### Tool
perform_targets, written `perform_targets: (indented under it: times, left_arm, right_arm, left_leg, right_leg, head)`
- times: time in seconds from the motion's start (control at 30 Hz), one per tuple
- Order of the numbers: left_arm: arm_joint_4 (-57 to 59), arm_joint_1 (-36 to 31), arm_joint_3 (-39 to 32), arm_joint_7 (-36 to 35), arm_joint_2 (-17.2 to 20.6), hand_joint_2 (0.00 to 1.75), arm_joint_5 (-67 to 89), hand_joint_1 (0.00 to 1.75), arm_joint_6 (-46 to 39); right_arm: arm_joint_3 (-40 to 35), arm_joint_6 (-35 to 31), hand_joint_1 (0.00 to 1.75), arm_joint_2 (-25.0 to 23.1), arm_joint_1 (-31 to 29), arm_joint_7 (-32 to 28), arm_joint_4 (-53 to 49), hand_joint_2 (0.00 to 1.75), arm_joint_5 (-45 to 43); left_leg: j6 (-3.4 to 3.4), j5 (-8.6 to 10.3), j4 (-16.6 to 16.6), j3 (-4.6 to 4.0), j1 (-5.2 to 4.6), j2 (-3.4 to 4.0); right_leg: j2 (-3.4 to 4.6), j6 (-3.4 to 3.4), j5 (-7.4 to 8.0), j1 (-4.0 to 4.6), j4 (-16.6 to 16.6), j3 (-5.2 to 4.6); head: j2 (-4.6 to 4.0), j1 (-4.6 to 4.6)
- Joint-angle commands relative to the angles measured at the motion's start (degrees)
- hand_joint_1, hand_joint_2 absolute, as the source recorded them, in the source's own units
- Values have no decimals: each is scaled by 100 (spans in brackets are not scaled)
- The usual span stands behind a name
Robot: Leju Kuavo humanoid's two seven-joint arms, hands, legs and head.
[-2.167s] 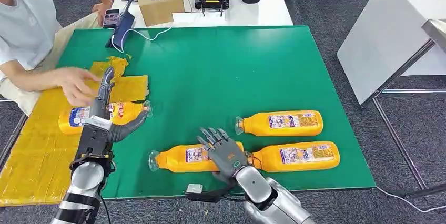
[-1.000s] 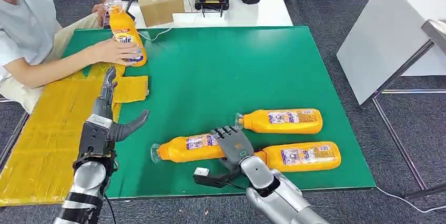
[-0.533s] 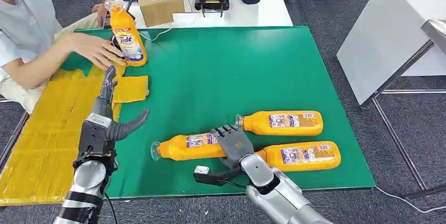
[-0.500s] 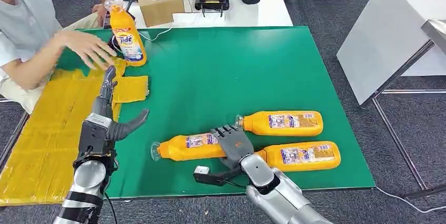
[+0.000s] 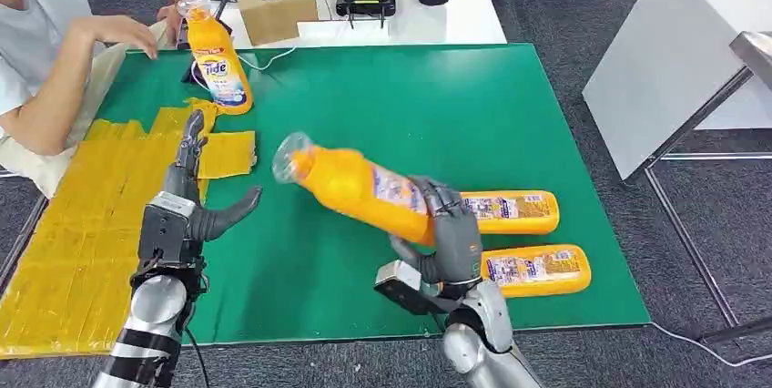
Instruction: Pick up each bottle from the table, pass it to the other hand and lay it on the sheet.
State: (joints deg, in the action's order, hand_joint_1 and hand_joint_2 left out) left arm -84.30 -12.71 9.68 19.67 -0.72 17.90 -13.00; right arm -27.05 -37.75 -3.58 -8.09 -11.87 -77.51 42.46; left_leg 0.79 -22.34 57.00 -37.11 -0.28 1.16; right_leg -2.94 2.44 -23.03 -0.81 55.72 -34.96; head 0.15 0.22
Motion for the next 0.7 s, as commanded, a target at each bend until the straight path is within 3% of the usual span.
perform_targets:
  times: [0.03, 0.47, 0.6, 0.67, 0.7]
  left_arm:
    - [53, 41, 263, -52, 52, 175, -63, 0, 14]
    - [-80, 101, 316, -149, 107, 175, -353, 0, 359]
    - [2, 81, 538, -278, 298, 175, -1078, 0, 1414]
    - [128, -39, 928, -211, 522, 175, -1622, 0, 2558]
    - [161, -65, 990, -184, 506, 175, -1668, 0, 2674]
  right_arm:
    - [1036, 99, 175, -102, 342, -172, -828, 175, -451]
    - [1093, 137, 175, -157, 334, -196, -738, 175, -431]
    - [1061, 247, 175, -154, 277, -230, -660, 175, -511]
    - [855, 844, 175, -130, 75, -554, -529, 175, -1220]
    - [802, 960, 175, -144, 15, -633, -479, 175, -1336]
  left_leg:
    - [-6, -18, 1, 44, 8, -28]
    - [-6, -15, 1, 34, 8, -11]
    - [-5, -14, 0, 34, 6, -9]
    - [-7, -17, 0, 44, 8, -10]
    - [-7, -15, 2, 35, 7, -7]
  right_leg:
    - [5, -8, -22, 1, -4, 53]
    - [17, -8, -15, 3, -3, 41]
    - [19, -8, -15, 0, -3, 40]
    - [23, -11, -18, 1, -2, 49]
    - [23, -10, -15, 1, -1, 41]
  head:
    - [0, 4]
    - [0, 0]
    - [0, 2]
    - [0, 0]
    - [0, 2]
